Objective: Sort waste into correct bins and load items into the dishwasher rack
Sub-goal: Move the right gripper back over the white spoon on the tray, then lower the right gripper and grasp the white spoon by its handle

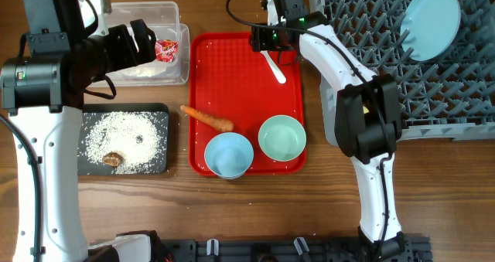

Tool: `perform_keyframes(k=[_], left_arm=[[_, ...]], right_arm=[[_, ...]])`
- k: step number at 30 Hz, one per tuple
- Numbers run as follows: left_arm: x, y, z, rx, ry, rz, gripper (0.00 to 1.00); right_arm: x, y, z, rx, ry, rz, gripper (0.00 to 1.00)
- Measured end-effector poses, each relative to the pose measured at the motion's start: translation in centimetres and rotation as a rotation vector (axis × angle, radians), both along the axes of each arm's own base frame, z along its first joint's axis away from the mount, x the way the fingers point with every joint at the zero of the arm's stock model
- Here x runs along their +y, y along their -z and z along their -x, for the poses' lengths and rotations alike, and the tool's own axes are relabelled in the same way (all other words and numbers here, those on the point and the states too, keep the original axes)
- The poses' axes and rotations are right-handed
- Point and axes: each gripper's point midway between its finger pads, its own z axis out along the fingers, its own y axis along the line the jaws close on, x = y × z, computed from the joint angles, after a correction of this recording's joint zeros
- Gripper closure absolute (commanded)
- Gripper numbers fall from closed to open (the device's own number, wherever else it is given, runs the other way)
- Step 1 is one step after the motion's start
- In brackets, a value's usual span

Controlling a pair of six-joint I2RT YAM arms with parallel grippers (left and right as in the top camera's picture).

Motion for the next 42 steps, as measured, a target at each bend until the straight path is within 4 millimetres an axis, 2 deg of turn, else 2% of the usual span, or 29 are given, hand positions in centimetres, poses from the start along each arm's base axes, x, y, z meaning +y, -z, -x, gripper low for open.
perform_keyframes(k=[5, 10, 18, 20, 22, 23, 25, 31, 34, 37, 42], left_arm=[[0.0, 0.0, 0.0, 0.0, 0.0, 0.0, 0.0], [0.0, 0.0, 0.0, 0.0, 0.0, 0.0, 0.0], [0.0, 0.0, 0.0, 0.001, 0.0, 0.0, 0.0], [0.0, 0.0, 0.0, 0.0, 0.0, 0.0, 0.0], [0.0, 0.0, 0.0, 0.0, 0.0, 0.0, 0.0], [0.0, 0.0, 0.0, 0.0, 0.0, 0.0, 0.0], [0.0, 0.0, 0.0, 0.0, 0.0, 0.0, 0.0], [0.0, 0.0, 0.0, 0.0, 0.0, 0.0, 0.0], [0.0, 0.0, 0.0, 0.0, 0.0, 0.0, 0.0], [0.0, 0.0, 0.0, 0.0, 0.0, 0.0, 0.0], [0.0, 0.0, 0.0, 0.0, 0.0, 0.0, 0.0]], right_arm=[[0.1, 1.5, -0.1, 0.027, 0.03, -0.011, 0.38], [0.0, 1.6, -0.1, 0.036, 0.047, -0.018, 0.4], [-0.1, 3.2, 0.1, 0.072, 0.067, -0.016, 0.44], [-0.1, 3.2, 0.2, 0.075, 0.068, -0.015, 0.5], [-0.1, 3.3, 0.1, 0.077, 0.072, -0.016, 0.63], [-0.1, 3.4, 0.1, 0.079, 0.076, -0.016, 0.76], [-0.2, 3.6, 0.1, 0.083, 0.078, -0.012, 0.84], [0.1, 3.5, 0.5, 0.116, 0.085, -0.039, 0.85], [0.1, 3.6, 0.7, 0.125, 0.087, -0.044, 0.95], [0.1, 4.2, 1.1, 0.155, 0.098, -0.049, 0.96], [0.6, 4.1, 1.3, 0.169, 0.085, -0.077, 0.96]])
